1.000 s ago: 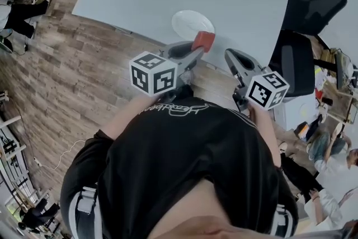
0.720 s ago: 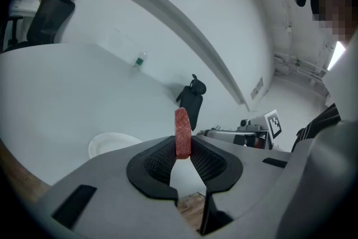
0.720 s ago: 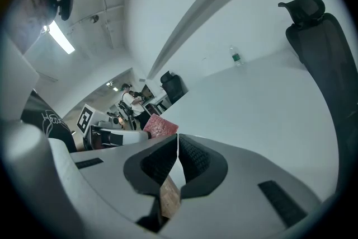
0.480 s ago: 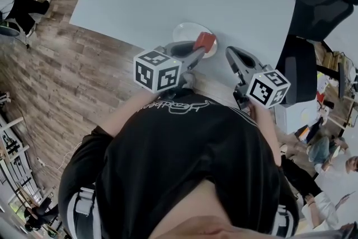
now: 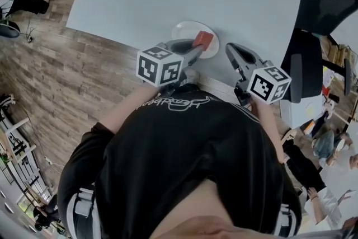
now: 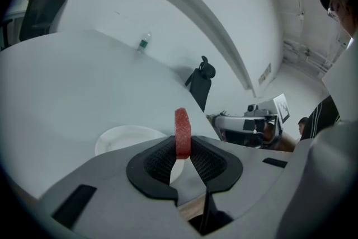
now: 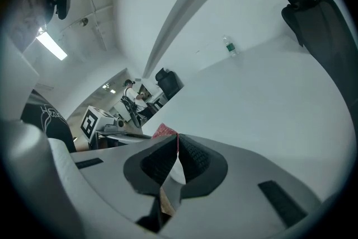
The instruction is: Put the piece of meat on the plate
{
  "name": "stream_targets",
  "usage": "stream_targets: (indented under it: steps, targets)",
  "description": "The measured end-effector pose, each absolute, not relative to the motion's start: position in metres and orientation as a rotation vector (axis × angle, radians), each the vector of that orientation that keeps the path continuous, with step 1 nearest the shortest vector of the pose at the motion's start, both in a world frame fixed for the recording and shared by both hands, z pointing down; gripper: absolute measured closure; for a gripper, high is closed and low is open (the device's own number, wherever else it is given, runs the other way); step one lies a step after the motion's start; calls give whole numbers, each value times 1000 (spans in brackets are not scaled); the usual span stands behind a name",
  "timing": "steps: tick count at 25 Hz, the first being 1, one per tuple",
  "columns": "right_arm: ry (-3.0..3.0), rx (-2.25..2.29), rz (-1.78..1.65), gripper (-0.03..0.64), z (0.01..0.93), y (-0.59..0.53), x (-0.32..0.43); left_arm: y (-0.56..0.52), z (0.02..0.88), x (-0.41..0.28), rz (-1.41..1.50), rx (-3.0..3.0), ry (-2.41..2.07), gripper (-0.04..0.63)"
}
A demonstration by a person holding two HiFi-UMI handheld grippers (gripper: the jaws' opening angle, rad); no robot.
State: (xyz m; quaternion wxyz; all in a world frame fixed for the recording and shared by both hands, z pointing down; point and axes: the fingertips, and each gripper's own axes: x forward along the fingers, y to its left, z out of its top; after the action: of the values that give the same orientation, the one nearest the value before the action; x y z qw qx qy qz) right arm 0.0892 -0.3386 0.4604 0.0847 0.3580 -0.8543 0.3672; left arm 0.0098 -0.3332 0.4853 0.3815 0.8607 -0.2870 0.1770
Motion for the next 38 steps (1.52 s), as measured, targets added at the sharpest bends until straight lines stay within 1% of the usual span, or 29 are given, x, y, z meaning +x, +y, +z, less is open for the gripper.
stream_targets:
  steps: [15, 30, 38]
  targets:
    - [-2507, 1077, 1142, 604, 483, -344, 81, -337, 536, 5, 584, 2145, -675, 511]
    - [-2506, 1123, 1167, 604, 492, -346, 86, -336, 549, 4, 632, 2149, -669, 508]
    - [-2506, 1126, 1191, 604, 497, -344, 86, -342, 550, 0, 685, 2195, -732, 489]
